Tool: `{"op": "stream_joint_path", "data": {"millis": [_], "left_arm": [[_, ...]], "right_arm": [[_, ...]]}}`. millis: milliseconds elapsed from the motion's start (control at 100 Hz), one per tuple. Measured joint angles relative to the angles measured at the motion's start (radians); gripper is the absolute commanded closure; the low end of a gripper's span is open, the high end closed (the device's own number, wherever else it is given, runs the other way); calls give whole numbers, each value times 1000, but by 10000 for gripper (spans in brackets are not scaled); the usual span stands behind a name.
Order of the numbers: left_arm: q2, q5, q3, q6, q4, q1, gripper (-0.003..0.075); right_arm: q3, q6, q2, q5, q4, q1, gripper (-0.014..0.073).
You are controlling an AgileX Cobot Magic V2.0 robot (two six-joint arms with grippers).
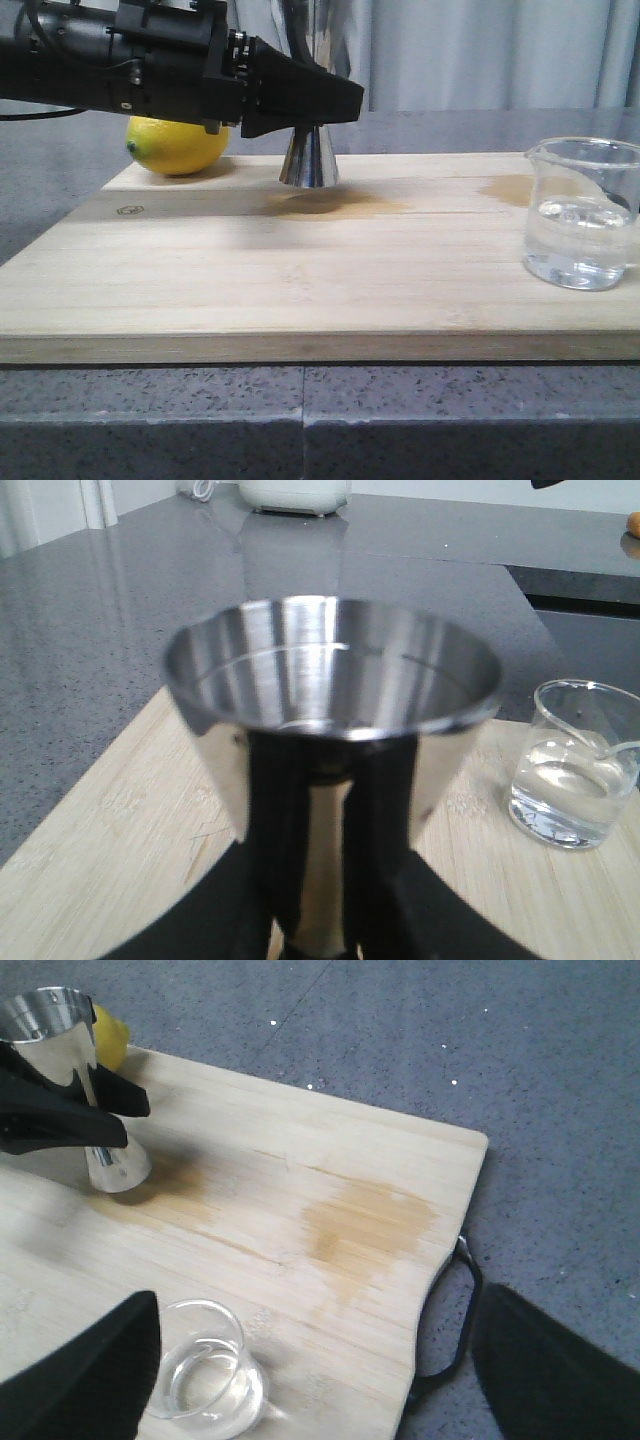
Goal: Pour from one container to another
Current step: 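Move the right gripper to the glass measuring cup and grasp it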
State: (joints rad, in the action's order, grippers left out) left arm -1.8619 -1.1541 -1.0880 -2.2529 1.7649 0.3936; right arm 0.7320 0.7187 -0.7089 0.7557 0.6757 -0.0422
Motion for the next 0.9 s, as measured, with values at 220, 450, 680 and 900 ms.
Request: {"op": "stream_joint_path", "data": {"millis": [220,450,680,900], "left_arm": [[0,0,0,0,0,0,659],[0,0,0,0,0,0,659],[0,0,0,0,0,0,659],[0,0,0,0,0,0,659]], "right_arm": [[0,38,0,34,24,0,19],[0,-144,54,-92,-127,45,19],[-4,-517,84,-233,-482,289,19],[-80,-780,88,-398,-775,552,19]]}}
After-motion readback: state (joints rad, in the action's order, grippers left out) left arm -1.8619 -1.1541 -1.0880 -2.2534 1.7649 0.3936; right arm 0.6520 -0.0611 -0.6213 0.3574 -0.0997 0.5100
